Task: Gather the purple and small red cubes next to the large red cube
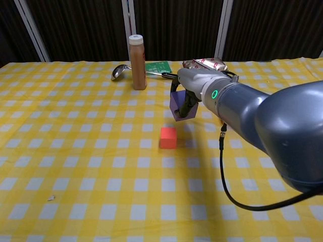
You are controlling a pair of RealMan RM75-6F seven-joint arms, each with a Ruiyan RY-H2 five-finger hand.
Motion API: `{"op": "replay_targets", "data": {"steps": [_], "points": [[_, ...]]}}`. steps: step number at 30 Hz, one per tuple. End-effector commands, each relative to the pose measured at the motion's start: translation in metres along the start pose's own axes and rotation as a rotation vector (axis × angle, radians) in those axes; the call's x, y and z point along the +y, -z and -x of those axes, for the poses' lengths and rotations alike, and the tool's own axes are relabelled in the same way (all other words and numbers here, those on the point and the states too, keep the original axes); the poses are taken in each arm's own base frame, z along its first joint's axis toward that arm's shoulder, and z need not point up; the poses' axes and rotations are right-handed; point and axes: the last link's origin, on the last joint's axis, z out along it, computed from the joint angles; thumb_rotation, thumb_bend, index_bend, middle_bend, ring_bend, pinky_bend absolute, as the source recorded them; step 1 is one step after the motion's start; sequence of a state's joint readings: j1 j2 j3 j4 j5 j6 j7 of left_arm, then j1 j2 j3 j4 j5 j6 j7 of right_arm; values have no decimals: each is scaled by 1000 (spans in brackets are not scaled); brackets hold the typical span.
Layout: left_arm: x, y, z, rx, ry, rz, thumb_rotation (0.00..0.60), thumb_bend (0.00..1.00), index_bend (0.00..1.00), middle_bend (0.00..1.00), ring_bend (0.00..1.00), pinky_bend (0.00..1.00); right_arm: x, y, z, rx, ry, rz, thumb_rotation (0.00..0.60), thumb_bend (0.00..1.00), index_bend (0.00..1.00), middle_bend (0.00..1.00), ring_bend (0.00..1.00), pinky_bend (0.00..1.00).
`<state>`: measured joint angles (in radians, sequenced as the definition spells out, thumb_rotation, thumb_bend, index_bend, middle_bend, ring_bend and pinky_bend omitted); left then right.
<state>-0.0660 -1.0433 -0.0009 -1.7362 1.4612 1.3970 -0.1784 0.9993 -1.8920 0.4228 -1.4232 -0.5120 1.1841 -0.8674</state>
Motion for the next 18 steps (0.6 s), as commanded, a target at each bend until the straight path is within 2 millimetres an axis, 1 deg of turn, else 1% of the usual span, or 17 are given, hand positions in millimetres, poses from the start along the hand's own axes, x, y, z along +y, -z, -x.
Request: {"op": "replay_targets", "data": {"steps": [1, 5, 10, 14, 18], "points": [[0, 0, -1, -2, 8, -3, 600, 13, 0, 0, 0, 0, -7, -16, 3, 4, -8, 18, 600, 525, 477, 1000, 1000, 951], [-1, -1, -1, -10, 16, -7, 600, 12, 0, 0, 0, 0, -3, -29, 3, 20, 10, 46, 600, 525, 477, 1000, 1000, 950], [-1, -1, -1, -19, 23, -8, 600, 12, 0, 0, 0, 0, 10, -41, 6, 15, 42, 115, 600, 525, 477, 1000, 1000, 951], [-1, -1, -1, -25, 23, -8, 600, 12, 0, 0, 0, 0, 18, -43, 9, 4, 57, 152, 600, 525, 477, 1000, 1000, 950], [-1, -1, -1, -26, 25, -8, 600, 12, 0, 0, 0, 0, 21, -42, 10, 1, 72, 166, 600, 525, 477, 1000, 1000, 951]]}}
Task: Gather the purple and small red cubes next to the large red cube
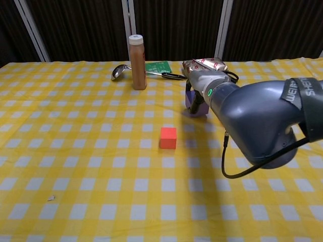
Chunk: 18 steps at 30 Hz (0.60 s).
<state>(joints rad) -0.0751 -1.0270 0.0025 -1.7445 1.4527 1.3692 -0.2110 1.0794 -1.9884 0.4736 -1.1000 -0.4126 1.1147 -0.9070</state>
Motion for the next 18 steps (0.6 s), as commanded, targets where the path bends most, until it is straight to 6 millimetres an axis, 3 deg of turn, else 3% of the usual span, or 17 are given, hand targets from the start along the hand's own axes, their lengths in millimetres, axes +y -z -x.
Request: {"op": "replay_targets", "data": {"steps": [1, 18], "points": [[0, 0, 0, -1, 1, 0, 600, 12, 0, 0, 0, 0, 2, 1, 0, 3, 12, 8, 600, 525, 477, 1000, 1000, 951], [0, 0, -2, 4, 14, -4, 600, 12, 0, 0, 0, 0, 18, 10, -4, 1, 33, 68, 600, 525, 477, 1000, 1000, 950]]}}
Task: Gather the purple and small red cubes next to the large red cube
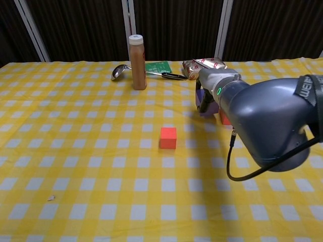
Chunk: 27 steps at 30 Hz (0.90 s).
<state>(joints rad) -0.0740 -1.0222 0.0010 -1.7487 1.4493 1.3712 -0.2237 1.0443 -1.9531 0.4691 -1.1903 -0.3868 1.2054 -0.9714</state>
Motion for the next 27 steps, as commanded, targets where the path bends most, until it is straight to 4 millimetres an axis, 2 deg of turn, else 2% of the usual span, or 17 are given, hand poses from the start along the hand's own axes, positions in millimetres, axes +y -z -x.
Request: {"op": "replay_targets", "data": {"steps": [1, 24, 27], "points": [[0, 0, 0, 1, 2, 0, 600, 12, 0, 0, 0, 0, 4, 0, 1, -7, 6, 13, 600, 525, 477, 1000, 1000, 950], [0, 0, 0, 2, 0, 2, 600, 12, 0, 0, 0, 0, 9, 9, 9, -40, 24, 31, 600, 525, 475, 1000, 1000, 950], [0, 0, 0, 1, 1, 3, 600, 12, 0, 0, 0, 0, 10, 9, 10, -40, 18, 30, 600, 525, 411, 1000, 1000, 950]]}}
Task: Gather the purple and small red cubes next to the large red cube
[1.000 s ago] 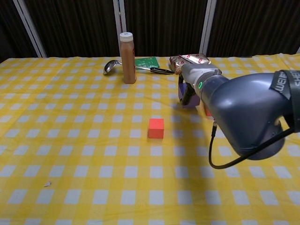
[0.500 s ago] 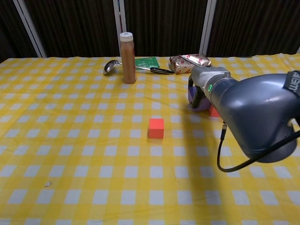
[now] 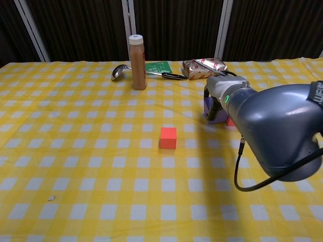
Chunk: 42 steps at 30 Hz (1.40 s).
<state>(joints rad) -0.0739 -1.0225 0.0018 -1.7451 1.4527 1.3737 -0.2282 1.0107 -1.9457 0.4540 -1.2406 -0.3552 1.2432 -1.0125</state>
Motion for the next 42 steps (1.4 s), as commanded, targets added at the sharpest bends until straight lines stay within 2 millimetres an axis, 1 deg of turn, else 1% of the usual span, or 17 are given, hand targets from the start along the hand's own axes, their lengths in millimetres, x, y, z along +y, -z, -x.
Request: {"op": "replay_targets", "data": {"steps": [1, 2, 5, 11, 16, 20, 27, 31, 33, 35, 38, 42], "points": [[0, 0, 0, -1, -1, 1, 600, 13, 0, 0, 0, 0, 0, 1, 1, -2, -5, -10, 600, 525, 352, 1000, 1000, 951], [0, 0, 0, -1, -1, 1, 600, 12, 0, 0, 0, 0, 0, 1, 1, -2, -4, -13, 600, 525, 291, 1000, 1000, 951], [0, 0, 0, -1, -1, 1, 600, 12, 0, 0, 0, 0, -2, 3, 1, -1, -2, -22, 600, 526, 172, 1000, 1000, 950], [0, 0, 0, -1, -3, 2, 600, 12, 0, 0, 0, 0, -6, 9, -2, 6, -1, -48, 600, 526, 80, 1000, 1000, 950], [0, 0, 0, 1, -1, 2, 600, 12, 0, 0, 0, 0, -10, 16, -6, 16, 0, -75, 600, 526, 71, 1000, 1000, 951], [0, 1, 0, 2, -1, 4, 600, 12, 0, 0, 0, 0, -14, 28, -12, 25, -6, -120, 600, 527, 72, 1000, 1000, 950], [1, 1, 1, 0, -3, 7, 600, 12, 0, 0, 0, 0, -21, 64, -26, 9, -2, -239, 600, 525, 72, 1000, 1000, 951], [1, 1, 1, 1, -5, 8, 600, 12, 0, 0, 0, 0, -22, 81, -25, -20, 22, -276, 600, 522, 72, 1000, 1000, 950], [1, 1, 1, 0, -6, 8, 600, 12, 0, 0, 0, 0, -23, 86, -24, -34, 21, -288, 600, 522, 72, 1000, 1000, 950], [1, 1, 1, 0, -7, 7, 600, 12, 0, 0, 0, 0, -24, 88, -23, -38, 28, -292, 600, 522, 72, 1000, 1000, 950], [1, 2, 1, 1, -6, 6, 600, 12, 0, 0, 0, 0, -20, 82, -23, -44, 53, -262, 600, 521, 72, 1000, 1000, 951], [1, 2, 1, -2, -6, 4, 600, 12, 0, 0, 0, 0, -15, 75, -24, -61, 41, -227, 600, 521, 70, 1000, 1000, 951]]}}
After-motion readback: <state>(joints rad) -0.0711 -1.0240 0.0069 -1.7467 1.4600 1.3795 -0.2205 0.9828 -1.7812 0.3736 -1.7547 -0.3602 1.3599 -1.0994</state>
